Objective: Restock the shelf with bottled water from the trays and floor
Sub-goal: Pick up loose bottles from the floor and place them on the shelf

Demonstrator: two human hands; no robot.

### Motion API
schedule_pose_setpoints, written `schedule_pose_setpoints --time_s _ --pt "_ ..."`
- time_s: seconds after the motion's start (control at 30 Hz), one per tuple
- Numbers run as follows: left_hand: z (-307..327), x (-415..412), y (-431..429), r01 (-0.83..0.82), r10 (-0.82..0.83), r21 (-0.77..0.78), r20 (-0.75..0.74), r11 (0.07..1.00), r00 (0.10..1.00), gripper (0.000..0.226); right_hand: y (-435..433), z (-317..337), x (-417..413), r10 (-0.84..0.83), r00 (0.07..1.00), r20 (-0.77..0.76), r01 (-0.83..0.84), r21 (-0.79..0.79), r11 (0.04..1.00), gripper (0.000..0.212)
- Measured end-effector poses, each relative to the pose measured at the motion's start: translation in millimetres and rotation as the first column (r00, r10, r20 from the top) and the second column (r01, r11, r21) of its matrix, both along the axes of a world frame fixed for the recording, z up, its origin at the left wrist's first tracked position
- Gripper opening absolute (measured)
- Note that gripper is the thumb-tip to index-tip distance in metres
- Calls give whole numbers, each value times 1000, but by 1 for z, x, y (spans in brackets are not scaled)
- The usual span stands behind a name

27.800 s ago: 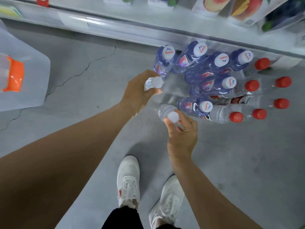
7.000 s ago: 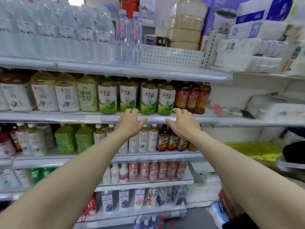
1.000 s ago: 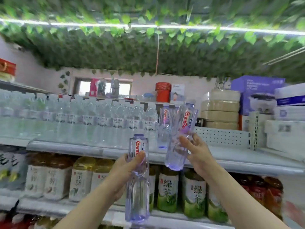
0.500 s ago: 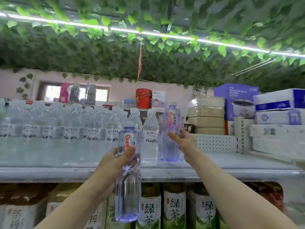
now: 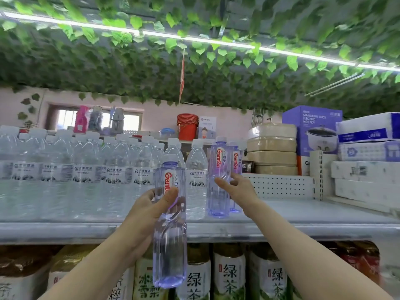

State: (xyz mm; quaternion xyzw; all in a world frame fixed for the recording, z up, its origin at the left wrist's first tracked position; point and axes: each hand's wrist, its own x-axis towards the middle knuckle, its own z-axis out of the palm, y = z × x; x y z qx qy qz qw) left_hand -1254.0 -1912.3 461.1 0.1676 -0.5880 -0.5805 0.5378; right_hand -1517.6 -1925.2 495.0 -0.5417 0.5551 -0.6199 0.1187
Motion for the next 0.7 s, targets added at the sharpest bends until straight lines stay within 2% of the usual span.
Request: schedule_pose_setpoints --time_s 0.1,0.27,0.4,0.6,0.7 --pt "2 -8 -1 18 -19 -15 -17 1000 1000 49 2 -4 -5 -88 990 -112 93 44 995 83" --pt "0 -18 4 22 -22 -40 -12 999 1000 50 4 -17 -4 -119 977 -179 151 178 972 46" --pt "0 -22 5 7 -7 -48 6 999 1000 58 2 -17 -3 -151 971 -186 183 165 969 56" --pt "-1 -22 5 7 -6 -66 21 998 1000 57 -2 -18 0 -228 939 -258 274 159 949 43" --pt "0 -22 5 2 0 -74 26 997 1000 58 -5 -16 3 -259 932 -254 304 155 940 47"
